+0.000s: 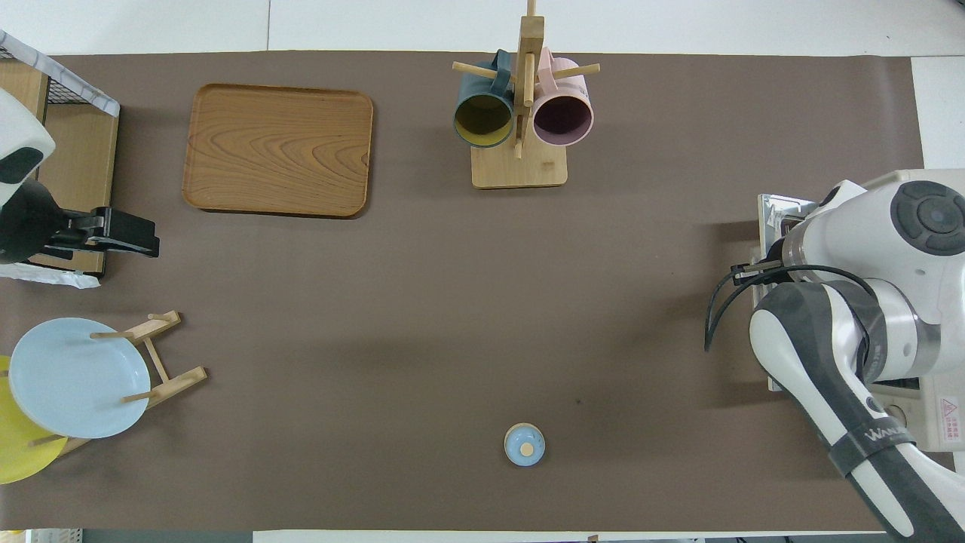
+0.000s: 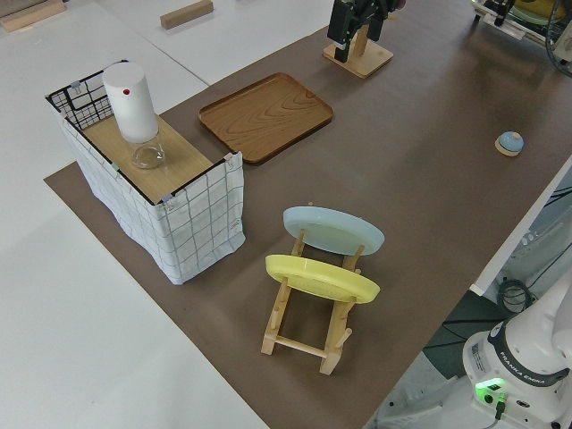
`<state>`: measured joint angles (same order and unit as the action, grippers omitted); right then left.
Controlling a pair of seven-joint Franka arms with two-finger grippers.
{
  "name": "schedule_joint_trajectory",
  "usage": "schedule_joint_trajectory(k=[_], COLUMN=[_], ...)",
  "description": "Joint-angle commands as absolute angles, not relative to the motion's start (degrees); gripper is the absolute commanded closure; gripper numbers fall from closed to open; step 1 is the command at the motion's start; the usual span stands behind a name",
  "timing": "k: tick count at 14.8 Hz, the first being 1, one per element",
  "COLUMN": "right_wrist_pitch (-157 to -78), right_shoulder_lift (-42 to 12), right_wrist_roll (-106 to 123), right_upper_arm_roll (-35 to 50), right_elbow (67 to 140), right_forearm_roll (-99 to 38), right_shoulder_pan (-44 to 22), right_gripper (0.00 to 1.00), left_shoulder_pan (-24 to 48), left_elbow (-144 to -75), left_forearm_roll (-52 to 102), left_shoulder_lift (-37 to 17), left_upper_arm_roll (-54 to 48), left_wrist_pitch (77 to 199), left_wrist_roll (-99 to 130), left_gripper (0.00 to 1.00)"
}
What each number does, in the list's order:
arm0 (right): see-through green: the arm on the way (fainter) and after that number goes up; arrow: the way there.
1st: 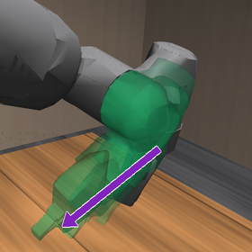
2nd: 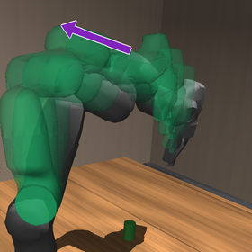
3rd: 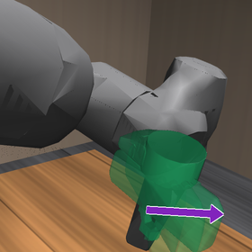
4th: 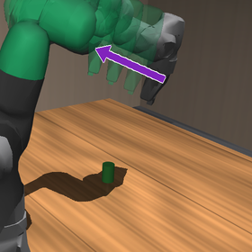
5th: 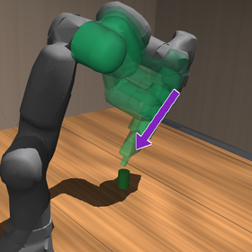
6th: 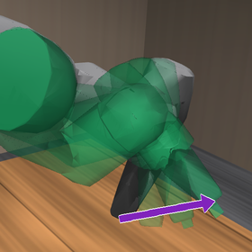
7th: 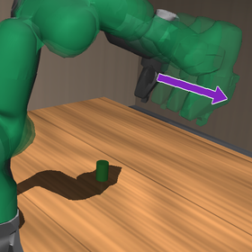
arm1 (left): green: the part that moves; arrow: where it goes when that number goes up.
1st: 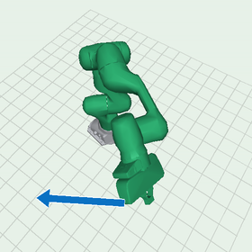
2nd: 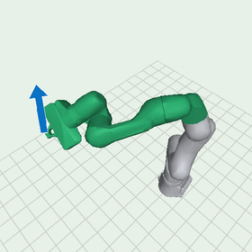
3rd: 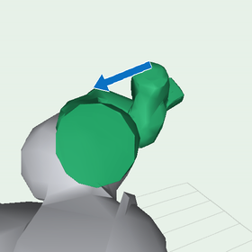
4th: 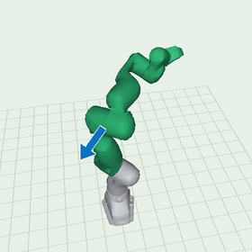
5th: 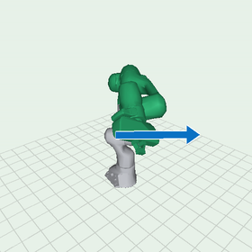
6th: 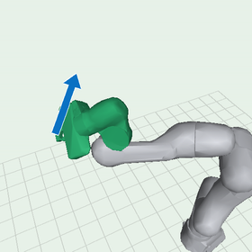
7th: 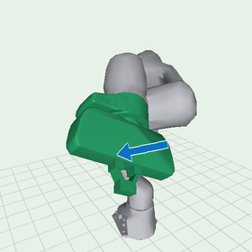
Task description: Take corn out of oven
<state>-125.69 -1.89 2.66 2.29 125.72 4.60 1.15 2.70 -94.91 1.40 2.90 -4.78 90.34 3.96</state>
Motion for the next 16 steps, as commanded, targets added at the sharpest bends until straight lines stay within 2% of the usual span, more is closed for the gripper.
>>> schedule_joint_trajectory(k=[1, 7, 10, 16], right_wrist_pitch=[-130.24, -134.37, -135.7, -135.53], right_shoulder_lift=[-2.64, -4.83, -7.64, -7.91], right_wrist_roll=[2.81, 2.72, 2.55, 0.35], right_upper_arm_roll=[1.23, 1.32, 1.32, 1.85], right_elbow=[127.87, 129.72, 129.81, 129.73], right_forearm_roll=[6.24, 6.24, 6.24, 6.15], right_shoulder_pan=[2.55, 2.55, 2.64, 1.15], right_gripper=[1.0, 1.0, 1.0, 1.0], left_shoulder_pan=[1.85, 1.85, 1.85, 1.85], left_elbow=[-95.98, -95.98, -95.98, -95.98], left_forearm_roll=[1.67, 1.67, 1.67, 1.67], left_shoulder_lift=[3.69, 3.69, 3.6, 3.6], left_upper_arm_roll=[-5.36, -5.36, -5.36, -5.36], left_wrist_pitch=[90.79, 90.79, 90.79, 90.79], left_wrist_roll=[3.87, 3.87, 3.87, 3.87], left_gripper=[0.0, 0.0, 0.0, 0.0])
